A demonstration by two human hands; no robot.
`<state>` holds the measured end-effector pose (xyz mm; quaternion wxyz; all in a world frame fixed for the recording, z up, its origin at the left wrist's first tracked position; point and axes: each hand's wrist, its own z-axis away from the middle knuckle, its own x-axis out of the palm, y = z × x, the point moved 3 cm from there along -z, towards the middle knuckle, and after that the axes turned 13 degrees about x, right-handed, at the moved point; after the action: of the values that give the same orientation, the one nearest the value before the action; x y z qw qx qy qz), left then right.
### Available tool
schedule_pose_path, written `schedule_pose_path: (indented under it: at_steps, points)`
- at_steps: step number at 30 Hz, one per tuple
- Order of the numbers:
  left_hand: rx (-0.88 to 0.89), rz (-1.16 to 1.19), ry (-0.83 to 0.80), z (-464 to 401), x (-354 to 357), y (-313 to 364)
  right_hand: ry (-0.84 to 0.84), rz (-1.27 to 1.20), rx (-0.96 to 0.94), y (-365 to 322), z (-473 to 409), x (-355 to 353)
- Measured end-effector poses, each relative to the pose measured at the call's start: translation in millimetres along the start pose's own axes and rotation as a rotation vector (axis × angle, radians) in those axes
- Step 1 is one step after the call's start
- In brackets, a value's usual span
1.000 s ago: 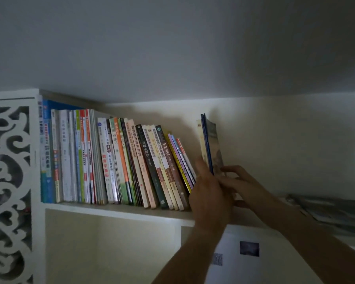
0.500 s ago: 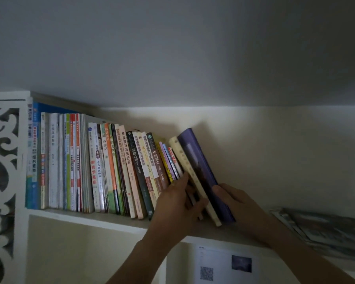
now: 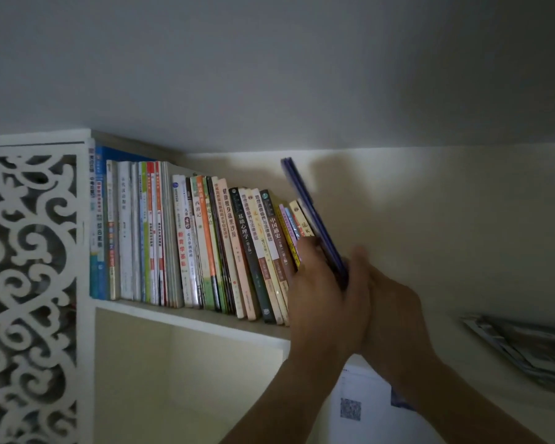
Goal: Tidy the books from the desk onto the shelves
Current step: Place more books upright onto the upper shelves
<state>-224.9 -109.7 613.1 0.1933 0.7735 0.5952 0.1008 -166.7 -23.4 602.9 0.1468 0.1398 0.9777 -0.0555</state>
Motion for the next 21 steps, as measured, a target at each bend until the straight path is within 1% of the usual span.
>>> schedule_pose_path:
  at_steps: [1,2,3,4,5,6,7,8,10,12,13,15,17,19,21]
  points:
    - [-0.025,-0.036,0.025,-3.0,-3.4,-1.3,-0.048,-0.042,-0.026,-2.1,-2.5,-0.9]
    - [-0.045,-0.091,0.019,-6.2,-8.2,-0.8,-0.107,-0.117,-0.007,1.9,-5.8,-1.2]
    - [-0.059,-0.15,-0.003,-8.6,-13.6,-0.5,-0.198,-0.245,0.039,8.6,-8.5,-2.2]
    - [-0.055,-0.19,-0.01,-9.9,-19.6,-0.5,-0.298,-0.413,0.114,17.1,-8.7,-1.1]
    - [-0.035,-0.207,-0.006,-10.9,-28.2,4.0,-0.366,-0.599,0.233,24.8,-7.9,0.1]
    - [0.007,-0.222,0.015,-12.5,-38.3,8.7,-0.406,-0.746,0.379,29.8,-6.6,1.9]
    - [0.048,-0.225,0.047,-12.3,-51.5,14.3,-0.416,-0.805,0.507,30.4,-5.6,4.8]
    - [0.089,-0.229,0.085,-11.9,-66.5,16.8,-0.395,-0.764,0.574,28.7,-5.5,7.4]
    - [0.157,-0.276,0.145,-10.6,-96.2,17.1,-0.366,-0.57,0.624,23.8,-8.4,17.9]
    - [0.213,-0.322,0.156,-9.3,-123.9,14.5,-0.419,-0.524,0.686,12.8,-14.7,28.7]
    - [0.234,-0.344,0.156,-8.7,-136.2,12.9,-0.445,-0.47,0.684,5.9,-18.5,33.2]
    - [0.279,-0.467,0.147,-7.2,-160.2,7.3,-0.446,-0.268,0.62,-7.7,-25.1,44.0]
    - [0.216,-0.554,0.16,-3.6,-182.2,-4.9,-0.409,-0.117,0.579,-23.3,-27.5,49.6]
    - [0.15,-0.593,0.172,2.4,-204.1,-17.6,-0.315,-0.069,0.553,-33.7,-29.3,52.2]
    - [0.139,-0.622,0.156,8.6,-222.0,-21.8,-0.221,-0.071,0.544,-39.8,-31.2,53.5]
